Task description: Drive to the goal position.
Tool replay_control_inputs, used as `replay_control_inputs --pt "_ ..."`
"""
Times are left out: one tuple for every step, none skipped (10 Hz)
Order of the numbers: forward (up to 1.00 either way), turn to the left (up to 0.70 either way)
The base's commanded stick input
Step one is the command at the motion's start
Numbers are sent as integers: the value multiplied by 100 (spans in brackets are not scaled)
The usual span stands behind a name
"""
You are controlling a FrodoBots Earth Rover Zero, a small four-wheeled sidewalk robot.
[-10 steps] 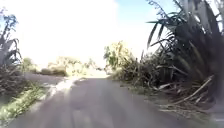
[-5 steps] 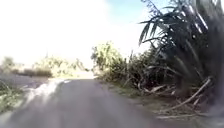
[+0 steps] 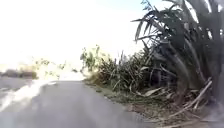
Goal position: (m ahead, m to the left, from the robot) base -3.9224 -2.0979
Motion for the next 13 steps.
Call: replay_control_inputs --pt "70 7" --pt "70 32" --pt "70 35" --pt "70 35" --pt "70 35" --pt "70 35" --pt "70 35" --pt "70 35" --pt "70 35" --pt "70 35" --pt "70 35" --pt "70 35" --pt "70 35"
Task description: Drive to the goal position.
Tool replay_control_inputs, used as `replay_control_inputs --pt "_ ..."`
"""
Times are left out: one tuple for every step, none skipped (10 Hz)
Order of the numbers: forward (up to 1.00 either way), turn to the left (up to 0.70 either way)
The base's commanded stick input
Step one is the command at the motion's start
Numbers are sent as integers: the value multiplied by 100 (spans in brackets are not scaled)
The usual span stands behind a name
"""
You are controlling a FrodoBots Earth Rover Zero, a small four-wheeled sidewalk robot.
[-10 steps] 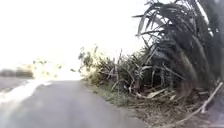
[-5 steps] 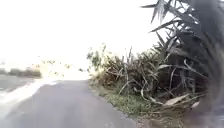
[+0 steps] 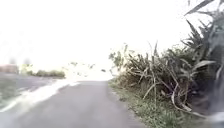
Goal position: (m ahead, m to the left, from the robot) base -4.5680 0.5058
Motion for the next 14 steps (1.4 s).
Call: replay_control_inputs --pt "66 33" --pt "23 11" --pt "0 0" --pt "0 0" --pt "0 0" --pt "0 0" --pt "0 0" --pt "0 0" --pt "0 0" --pt "0 0" --pt "0 0" --pt "39 0" --pt "70 0" --pt "70 0"
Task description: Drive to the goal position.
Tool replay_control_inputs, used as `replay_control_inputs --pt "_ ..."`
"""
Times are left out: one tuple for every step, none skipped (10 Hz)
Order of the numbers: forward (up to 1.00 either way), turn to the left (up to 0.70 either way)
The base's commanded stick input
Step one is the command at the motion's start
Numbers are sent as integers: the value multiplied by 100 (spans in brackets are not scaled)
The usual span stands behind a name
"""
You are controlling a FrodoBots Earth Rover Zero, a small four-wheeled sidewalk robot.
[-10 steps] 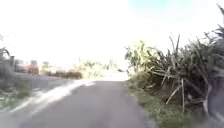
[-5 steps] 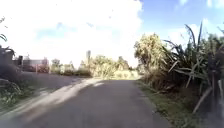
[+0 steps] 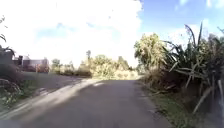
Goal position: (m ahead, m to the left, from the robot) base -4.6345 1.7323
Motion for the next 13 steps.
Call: replay_control_inputs --pt "70 0" --pt "70 0" --pt "70 0" --pt "70 0" --pt "70 0" --pt "70 0" --pt "70 0" --pt "70 0" --pt "70 0" --pt "70 0" --pt "70 0" --pt "70 0" --pt "70 0"
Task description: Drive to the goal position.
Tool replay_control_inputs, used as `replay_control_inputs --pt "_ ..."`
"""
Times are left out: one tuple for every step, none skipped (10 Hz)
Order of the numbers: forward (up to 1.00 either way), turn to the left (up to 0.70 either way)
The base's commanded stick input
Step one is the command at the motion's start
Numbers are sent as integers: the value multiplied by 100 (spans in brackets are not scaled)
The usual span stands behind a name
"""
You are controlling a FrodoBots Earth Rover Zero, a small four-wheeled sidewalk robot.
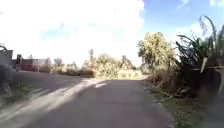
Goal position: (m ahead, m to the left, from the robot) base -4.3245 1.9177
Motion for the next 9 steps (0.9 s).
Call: replay_control_inputs --pt "70 0" --pt "70 0" --pt "70 0" --pt "70 0" --pt "70 0" --pt "70 0" --pt "70 0" --pt "70 0" --pt "70 0"
